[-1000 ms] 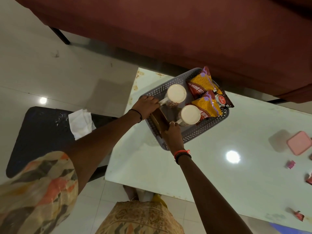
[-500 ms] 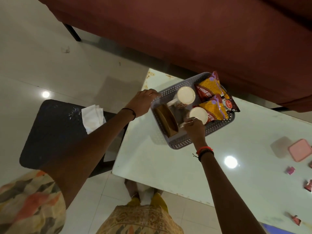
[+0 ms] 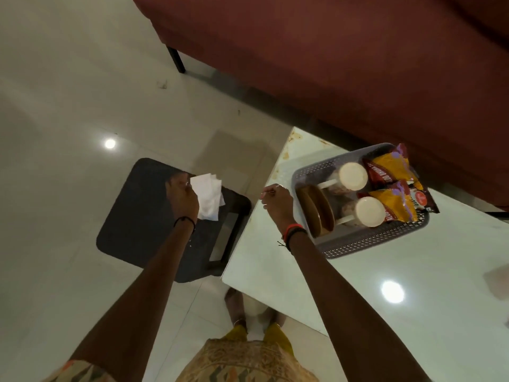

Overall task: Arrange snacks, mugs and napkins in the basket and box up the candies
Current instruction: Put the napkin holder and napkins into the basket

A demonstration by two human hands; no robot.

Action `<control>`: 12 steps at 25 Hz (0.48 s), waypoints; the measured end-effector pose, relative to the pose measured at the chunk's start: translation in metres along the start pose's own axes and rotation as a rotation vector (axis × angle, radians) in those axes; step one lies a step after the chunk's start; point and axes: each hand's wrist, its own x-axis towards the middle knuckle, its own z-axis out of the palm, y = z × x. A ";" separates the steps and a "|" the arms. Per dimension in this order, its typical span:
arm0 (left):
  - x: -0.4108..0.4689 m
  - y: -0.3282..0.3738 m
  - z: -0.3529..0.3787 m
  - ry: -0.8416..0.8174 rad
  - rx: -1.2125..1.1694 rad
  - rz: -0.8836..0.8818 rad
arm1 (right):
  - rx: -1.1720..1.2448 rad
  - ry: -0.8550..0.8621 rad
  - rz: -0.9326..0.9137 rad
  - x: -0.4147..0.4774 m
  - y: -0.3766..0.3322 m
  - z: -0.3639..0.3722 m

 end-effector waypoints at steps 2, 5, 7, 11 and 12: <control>0.004 -0.024 -0.001 -0.090 0.099 -0.048 | -0.074 -0.029 0.005 0.000 -0.007 0.035; 0.008 -0.045 0.004 -0.199 0.100 -0.167 | -0.151 -0.120 0.002 0.006 -0.014 0.074; 0.007 -0.052 0.006 -0.246 -0.024 -0.186 | -0.199 -0.166 -0.016 0.014 -0.015 0.093; 0.012 -0.051 0.010 -0.277 -0.137 -0.174 | -0.265 -0.197 -0.096 0.028 -0.010 0.121; 0.014 -0.051 0.011 -0.297 -0.139 -0.170 | -0.275 -0.184 -0.109 0.029 -0.009 0.127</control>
